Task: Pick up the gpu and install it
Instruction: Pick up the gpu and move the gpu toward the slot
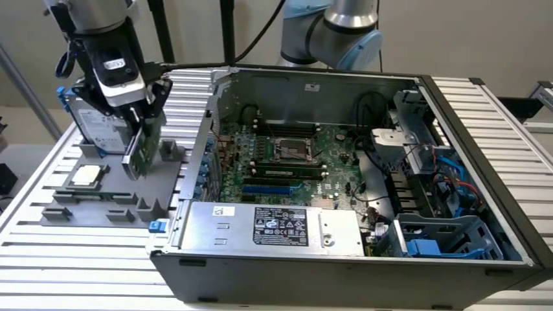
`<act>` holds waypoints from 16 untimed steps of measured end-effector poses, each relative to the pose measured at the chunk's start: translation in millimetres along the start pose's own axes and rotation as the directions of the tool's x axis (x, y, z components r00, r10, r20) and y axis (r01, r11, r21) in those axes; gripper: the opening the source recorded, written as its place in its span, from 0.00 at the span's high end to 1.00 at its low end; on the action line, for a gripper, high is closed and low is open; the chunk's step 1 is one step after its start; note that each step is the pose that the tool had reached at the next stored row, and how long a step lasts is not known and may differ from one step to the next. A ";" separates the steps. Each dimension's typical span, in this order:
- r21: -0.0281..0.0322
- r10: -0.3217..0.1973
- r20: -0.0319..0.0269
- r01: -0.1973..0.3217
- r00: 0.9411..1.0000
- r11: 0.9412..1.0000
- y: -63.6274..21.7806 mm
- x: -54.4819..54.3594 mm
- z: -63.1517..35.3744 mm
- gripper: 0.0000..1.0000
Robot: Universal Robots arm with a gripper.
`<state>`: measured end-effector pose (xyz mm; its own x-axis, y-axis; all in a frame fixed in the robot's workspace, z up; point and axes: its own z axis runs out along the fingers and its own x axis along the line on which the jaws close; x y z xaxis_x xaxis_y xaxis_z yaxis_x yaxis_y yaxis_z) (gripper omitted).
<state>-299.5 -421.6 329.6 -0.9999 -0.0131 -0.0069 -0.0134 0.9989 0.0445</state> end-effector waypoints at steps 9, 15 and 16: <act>0.000 0.000 -0.003 0.000 1.000 1.000 -5.9 -18.2 -40.9 1.00; 0.000 0.000 -0.009 0.000 1.000 1.000 -13.7 -42.0 -68.7 1.00; 0.000 0.000 -0.010 0.000 1.000 1.000 -15.0 -46.5 -73.3 1.00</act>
<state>-253.3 -439.3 402.4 -0.9999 -0.0130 0.0036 -0.0129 0.9989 0.0447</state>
